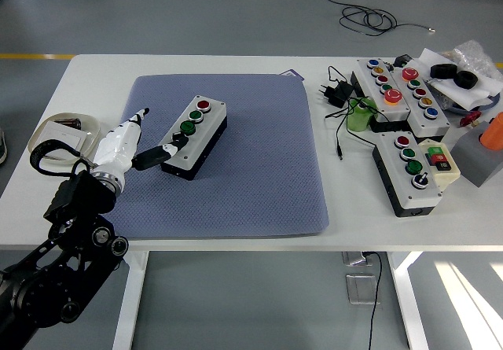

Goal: Pick up the button,place it on the desk,press the button,press the button

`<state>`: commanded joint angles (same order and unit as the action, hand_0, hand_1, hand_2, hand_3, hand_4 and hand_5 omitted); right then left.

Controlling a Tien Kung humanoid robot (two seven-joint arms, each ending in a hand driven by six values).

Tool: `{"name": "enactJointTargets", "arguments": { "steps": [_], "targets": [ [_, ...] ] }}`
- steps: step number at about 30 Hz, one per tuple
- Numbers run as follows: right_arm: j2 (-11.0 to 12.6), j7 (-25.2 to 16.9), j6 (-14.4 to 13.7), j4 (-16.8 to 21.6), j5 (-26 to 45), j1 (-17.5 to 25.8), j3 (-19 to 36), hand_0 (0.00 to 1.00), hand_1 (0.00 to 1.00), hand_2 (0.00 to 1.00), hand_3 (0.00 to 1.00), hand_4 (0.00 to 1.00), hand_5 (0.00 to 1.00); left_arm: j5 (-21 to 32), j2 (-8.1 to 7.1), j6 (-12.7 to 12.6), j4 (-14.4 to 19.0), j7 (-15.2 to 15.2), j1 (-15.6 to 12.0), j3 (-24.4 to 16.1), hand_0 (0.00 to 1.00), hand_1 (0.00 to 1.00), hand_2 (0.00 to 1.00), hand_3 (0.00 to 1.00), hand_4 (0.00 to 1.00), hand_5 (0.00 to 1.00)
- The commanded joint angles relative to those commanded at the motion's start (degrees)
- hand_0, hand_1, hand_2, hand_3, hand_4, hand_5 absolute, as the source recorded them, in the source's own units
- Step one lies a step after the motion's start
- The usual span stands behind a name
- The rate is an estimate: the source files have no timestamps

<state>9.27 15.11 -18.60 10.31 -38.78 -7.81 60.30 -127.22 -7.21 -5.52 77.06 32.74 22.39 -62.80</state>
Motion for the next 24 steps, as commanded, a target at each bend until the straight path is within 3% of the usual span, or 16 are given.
{"name": "enactJointTargets", "arguments": {
  "steps": [3,10,20,24],
  "targets": [
    [0.0,0.0,0.0,0.0,0.0,0.0,0.0,0.787,0.797,0.817,0.751,0.412,0.479,-2.8,0.29,0.5,-0.7,1.1,0.9,1.2,0.998,0.998,0.998,0.998,0.99,0.807],
    [0.1,0.0,0.1,0.0,-0.1,-0.5,0.0,0.787,0.797,0.817,0.751,0.412,0.479,-1.5,1.87,1.8,-2.8,4.2,4.3,4.5,0.969,0.998,0.998,0.998,0.998,0.805],
    [0.2,0.1,0.2,0.0,-0.6,-1.1,0.3,0.787,0.797,0.817,0.751,0.412,0.479,0.1,4.05,1.3,-9.0,4.2,9.8,7.6,0.929,0.998,0.998,0.998,0.998,0.799],
    [0.2,0.2,0.1,0.0,-0.8,-1.4,0.4,0.787,0.797,0.817,0.751,0.412,0.479,-0.4,5.1,3.2,-12.4,4.2,12.8,9.6,0.92,0.998,0.998,0.998,0.998,0.773]
  ]
}}
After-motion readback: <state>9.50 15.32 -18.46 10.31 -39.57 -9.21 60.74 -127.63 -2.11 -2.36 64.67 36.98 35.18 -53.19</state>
